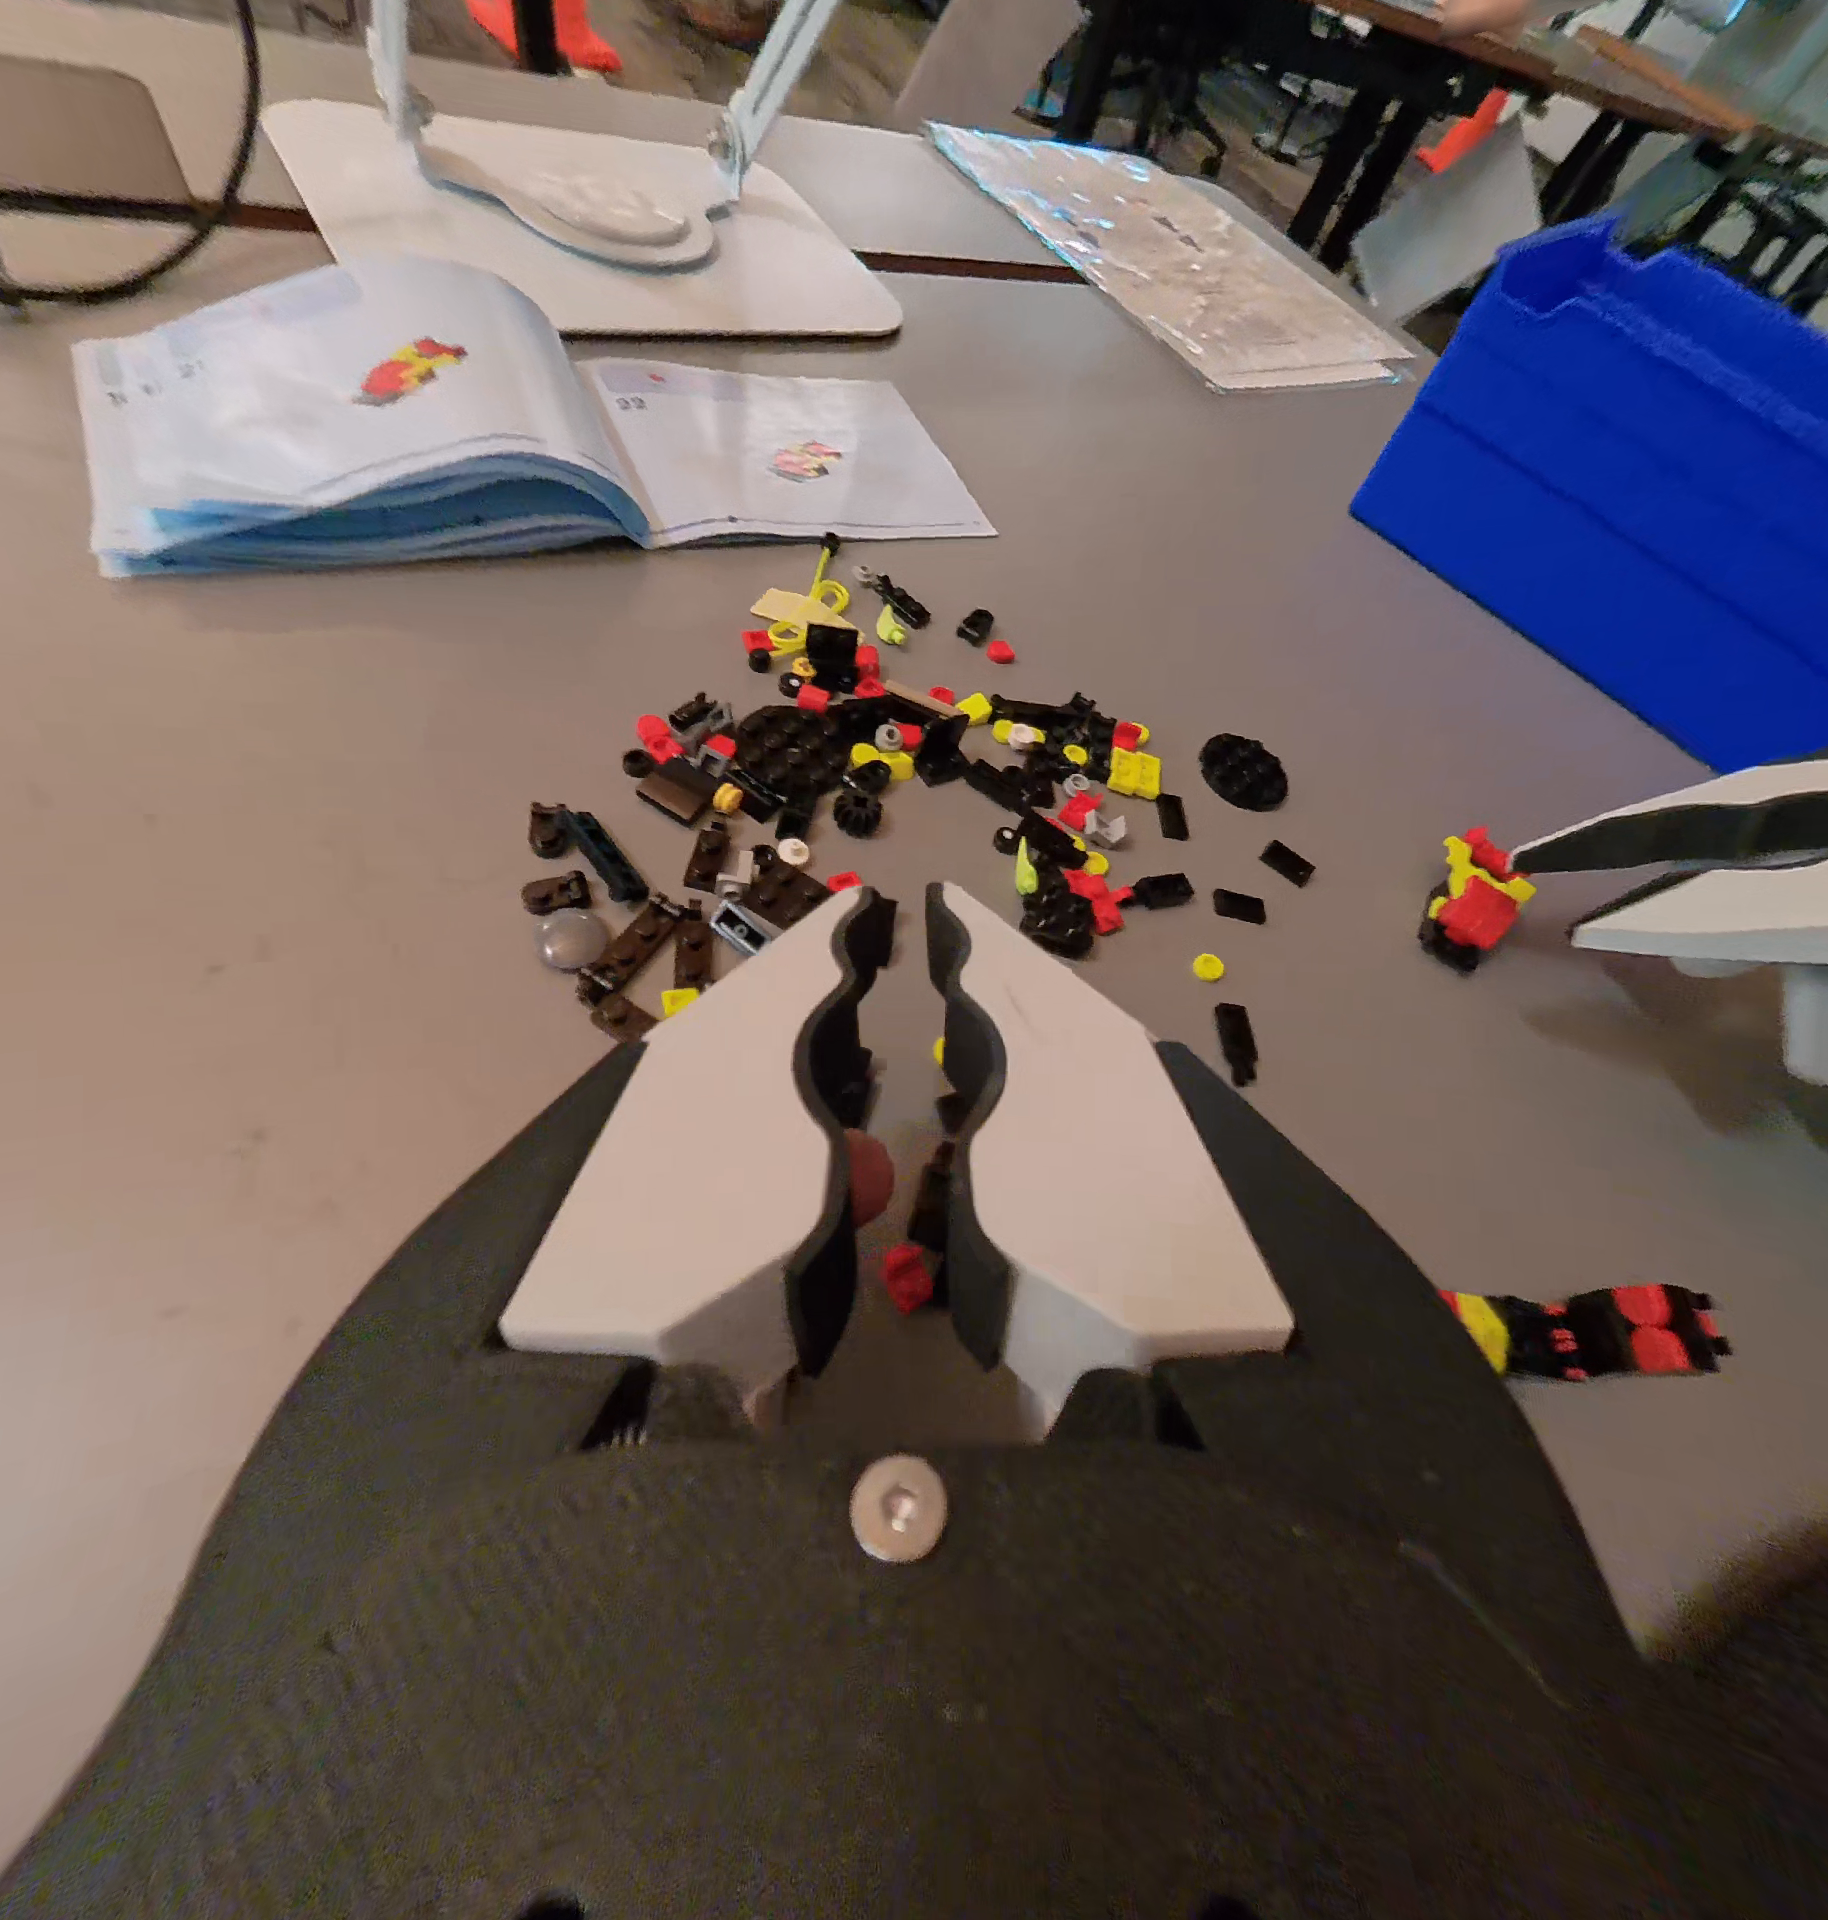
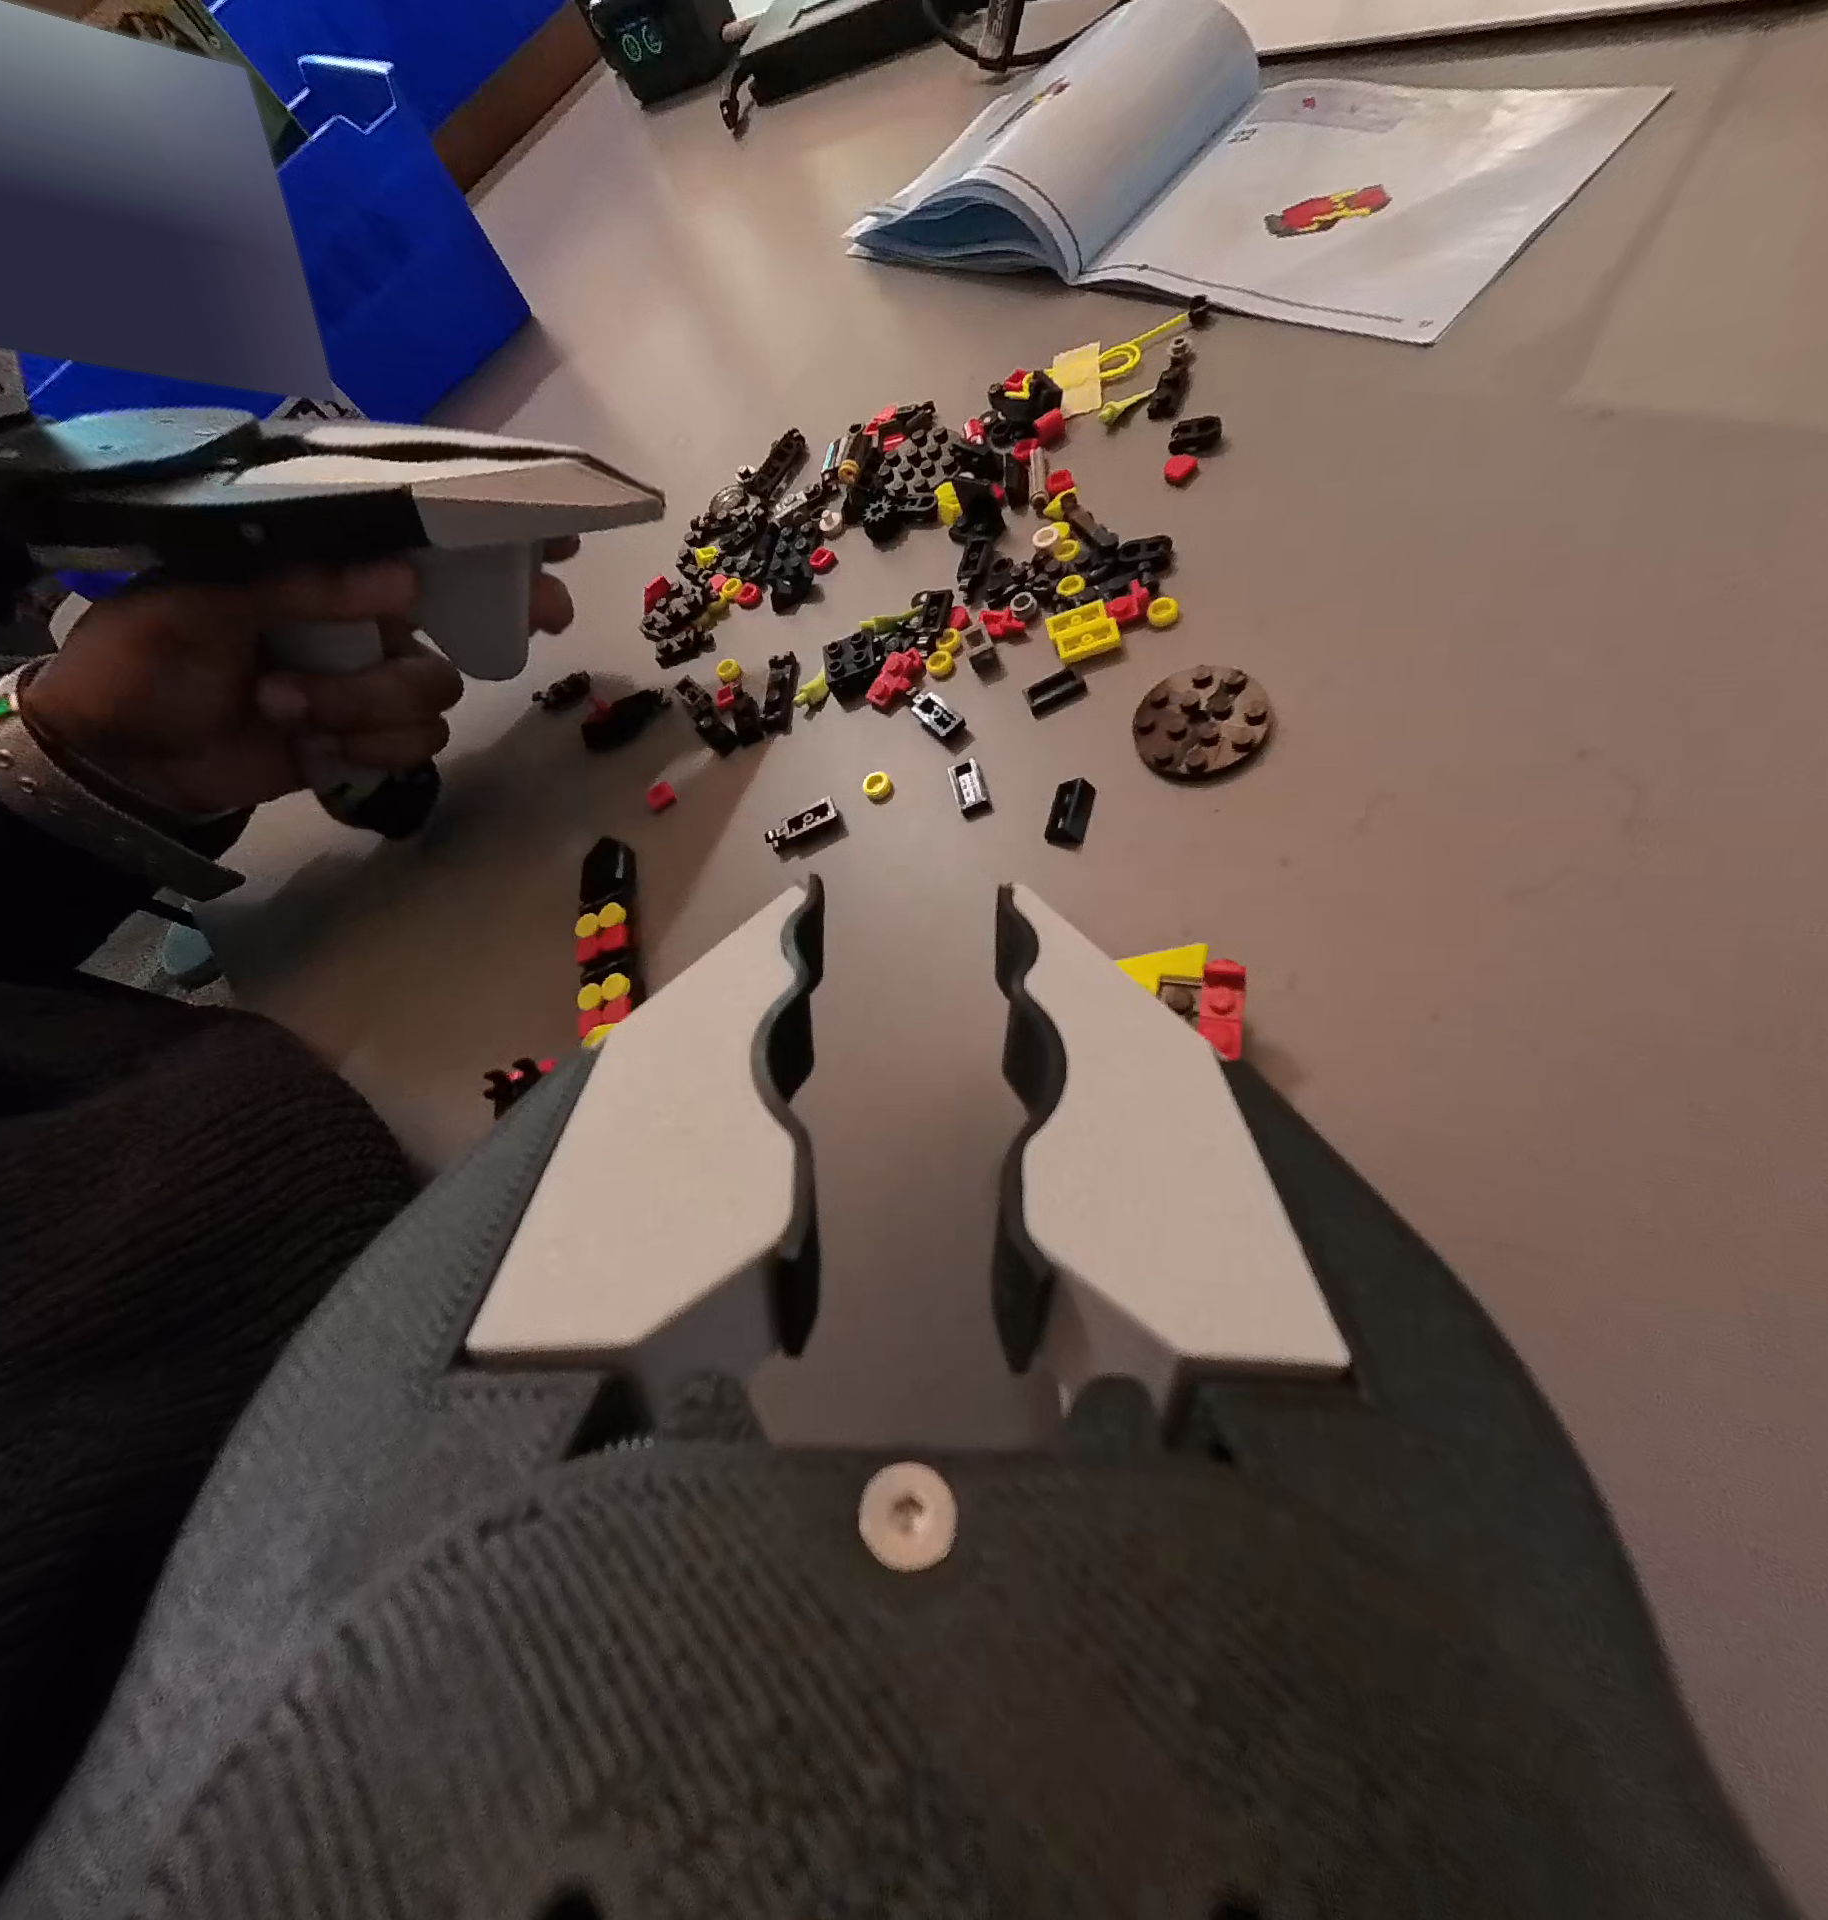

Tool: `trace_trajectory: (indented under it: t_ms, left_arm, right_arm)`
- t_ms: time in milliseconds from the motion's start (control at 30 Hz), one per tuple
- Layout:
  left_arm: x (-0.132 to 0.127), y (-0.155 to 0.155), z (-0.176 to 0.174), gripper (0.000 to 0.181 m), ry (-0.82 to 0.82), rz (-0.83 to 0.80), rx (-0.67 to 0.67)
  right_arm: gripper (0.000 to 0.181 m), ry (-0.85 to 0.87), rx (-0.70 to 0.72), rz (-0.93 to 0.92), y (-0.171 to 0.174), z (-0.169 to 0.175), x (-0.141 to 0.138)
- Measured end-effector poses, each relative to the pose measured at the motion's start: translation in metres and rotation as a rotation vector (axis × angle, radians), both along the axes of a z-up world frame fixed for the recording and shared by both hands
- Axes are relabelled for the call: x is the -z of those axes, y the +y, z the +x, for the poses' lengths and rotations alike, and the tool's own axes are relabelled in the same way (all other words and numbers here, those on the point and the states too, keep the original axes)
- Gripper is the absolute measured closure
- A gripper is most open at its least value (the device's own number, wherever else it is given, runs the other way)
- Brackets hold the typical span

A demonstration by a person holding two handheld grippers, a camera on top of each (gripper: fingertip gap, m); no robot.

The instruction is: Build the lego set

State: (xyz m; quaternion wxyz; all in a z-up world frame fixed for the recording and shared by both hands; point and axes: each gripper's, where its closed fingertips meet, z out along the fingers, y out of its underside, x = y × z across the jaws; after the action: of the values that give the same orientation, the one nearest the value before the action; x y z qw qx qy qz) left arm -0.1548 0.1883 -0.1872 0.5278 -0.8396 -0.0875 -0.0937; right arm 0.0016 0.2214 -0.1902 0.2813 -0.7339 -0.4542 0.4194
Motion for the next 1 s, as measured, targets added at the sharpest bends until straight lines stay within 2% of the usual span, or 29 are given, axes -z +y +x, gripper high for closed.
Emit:
trace_trajectory:
  t_ms: [100, 267, 400, 833, 1000]
  left_arm:
    - [-0.004, 0.001, -0.004, 0.172, 0.058, 0.021, -0.035]
    - [-0.037, -0.005, -0.043, 0.181, 0.080, 0.179, -0.251]
    - [-0.044, -0.010, -0.056, 0.181, 0.059, 0.212, -0.317]
    - [-0.032, -0.008, -0.061, 0.179, -0.031, 0.163, -0.318]
    - [-0.013, -0.005, -0.056, 0.162, -0.026, 0.029, -0.240]
  right_arm:
    - [0.149, 0.001, 0.000, 0.001, 0.000, 0.000, -0.001]
    - [0.149, 0.007, 0.000, 0.001, 0.000, 0.001, -0.002]
    - [0.149, 0.006, -0.003, -0.003, -0.001, 0.000, -0.002]
    - [0.149, 0.005, 0.000, -0.014, 0.000, 0.001, 0.000]
    - [0.149, 0.010, 0.005, -0.026, 0.001, 0.001, -0.001]
